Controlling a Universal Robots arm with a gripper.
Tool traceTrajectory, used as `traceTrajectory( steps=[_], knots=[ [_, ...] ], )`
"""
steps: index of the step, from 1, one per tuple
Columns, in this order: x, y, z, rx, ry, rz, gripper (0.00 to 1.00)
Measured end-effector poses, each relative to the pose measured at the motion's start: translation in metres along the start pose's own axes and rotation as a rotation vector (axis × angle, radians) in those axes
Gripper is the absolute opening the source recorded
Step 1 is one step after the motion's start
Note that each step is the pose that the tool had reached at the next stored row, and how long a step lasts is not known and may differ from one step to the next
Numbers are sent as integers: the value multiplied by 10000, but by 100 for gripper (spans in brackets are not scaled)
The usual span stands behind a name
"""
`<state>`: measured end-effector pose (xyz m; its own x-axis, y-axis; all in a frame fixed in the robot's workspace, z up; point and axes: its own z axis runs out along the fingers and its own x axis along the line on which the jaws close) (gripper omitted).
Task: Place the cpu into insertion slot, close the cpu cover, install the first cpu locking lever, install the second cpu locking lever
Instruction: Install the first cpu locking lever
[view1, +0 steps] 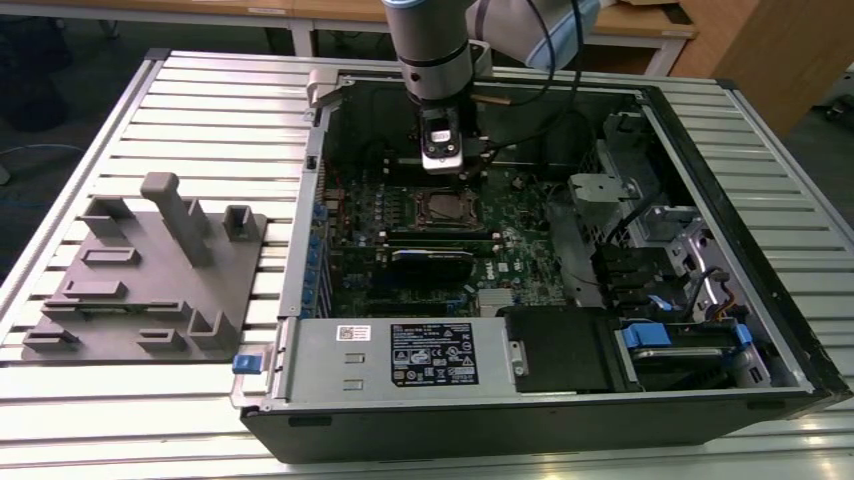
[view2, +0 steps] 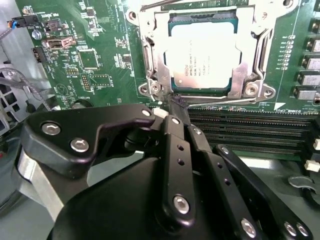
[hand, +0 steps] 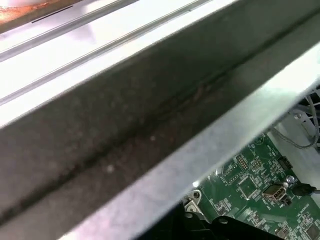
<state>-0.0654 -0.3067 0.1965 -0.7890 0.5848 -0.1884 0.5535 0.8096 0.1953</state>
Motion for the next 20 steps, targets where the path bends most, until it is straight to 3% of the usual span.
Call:
traceTrajectory(
  steps=[11,20],
  knots=[
    [42,60,-7,1,-1,2,11],
    [61,60,-10,-1,-1,3,11]
  ],
)
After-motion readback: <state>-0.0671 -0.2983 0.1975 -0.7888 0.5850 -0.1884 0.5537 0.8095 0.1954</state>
